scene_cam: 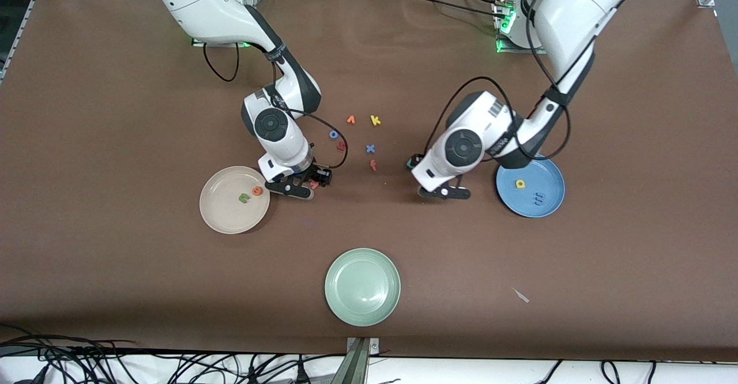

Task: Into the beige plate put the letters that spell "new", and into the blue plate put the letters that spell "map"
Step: 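Reach the left gripper to the teal letter while the right gripper reaches pink, then grasp the teal letter with the left gripper while the right gripper grasps pink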

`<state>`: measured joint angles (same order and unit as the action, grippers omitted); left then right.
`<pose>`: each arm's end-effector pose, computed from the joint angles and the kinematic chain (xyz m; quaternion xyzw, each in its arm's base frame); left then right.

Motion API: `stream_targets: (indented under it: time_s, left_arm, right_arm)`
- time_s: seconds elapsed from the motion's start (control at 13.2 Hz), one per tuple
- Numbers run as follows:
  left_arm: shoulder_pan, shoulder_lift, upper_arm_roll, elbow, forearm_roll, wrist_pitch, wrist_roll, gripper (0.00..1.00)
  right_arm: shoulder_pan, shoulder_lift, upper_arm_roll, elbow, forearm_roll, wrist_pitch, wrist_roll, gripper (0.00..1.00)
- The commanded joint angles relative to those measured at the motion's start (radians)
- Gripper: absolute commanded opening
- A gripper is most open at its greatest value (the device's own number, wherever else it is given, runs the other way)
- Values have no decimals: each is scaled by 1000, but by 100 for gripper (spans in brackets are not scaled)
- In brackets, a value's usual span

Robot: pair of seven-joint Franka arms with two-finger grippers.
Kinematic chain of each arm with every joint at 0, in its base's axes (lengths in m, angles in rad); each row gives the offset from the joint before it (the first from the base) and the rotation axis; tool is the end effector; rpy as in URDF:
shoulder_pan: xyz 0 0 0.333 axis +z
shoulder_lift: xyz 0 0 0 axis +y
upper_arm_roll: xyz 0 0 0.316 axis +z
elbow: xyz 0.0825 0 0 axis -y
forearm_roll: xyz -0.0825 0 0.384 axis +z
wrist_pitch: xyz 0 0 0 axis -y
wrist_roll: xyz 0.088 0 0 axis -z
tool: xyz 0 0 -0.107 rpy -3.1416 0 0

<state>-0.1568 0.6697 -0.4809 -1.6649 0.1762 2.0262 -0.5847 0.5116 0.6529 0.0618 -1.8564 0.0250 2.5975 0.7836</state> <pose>0.5494 -0.3554 0.2343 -0.9896 0.0463 0.1360 0.0026 0.5461 0.3493 0.1747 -0.9912 0.1222 -0.0187 0.0477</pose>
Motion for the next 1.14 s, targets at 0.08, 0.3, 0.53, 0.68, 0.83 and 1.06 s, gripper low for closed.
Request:
stream_targets:
  time_s: [0.08,0.3,0.53,0.68,0.83,1.06]
  left_arm:
    - [-26,11,4,2,28,44,110,100]
    - [-50,43,5,-21,67,134,184,100]
    - [-66,53,4,-38,160,153,184,100]
    - [-66,70,5,-52,161,234,181,95]
    - [-76,77,5,-55,161,246,181,85]
    - [-78,86,5,-67,207,247,183,66]
  right_arm:
    - [-2,19,3,-1,-8,27,-1,41]
    - [-4,19,3,-1,-8,24,-17,28]
    - [-10,-8,-3,2,-8,13,-61,27]
    - [-47,-56,-5,5,-8,-75,-136,27]
    - [-112,-107,-5,0,-8,-160,-258,27]
    - [-214,-182,-5,-3,-8,-287,-469,27]
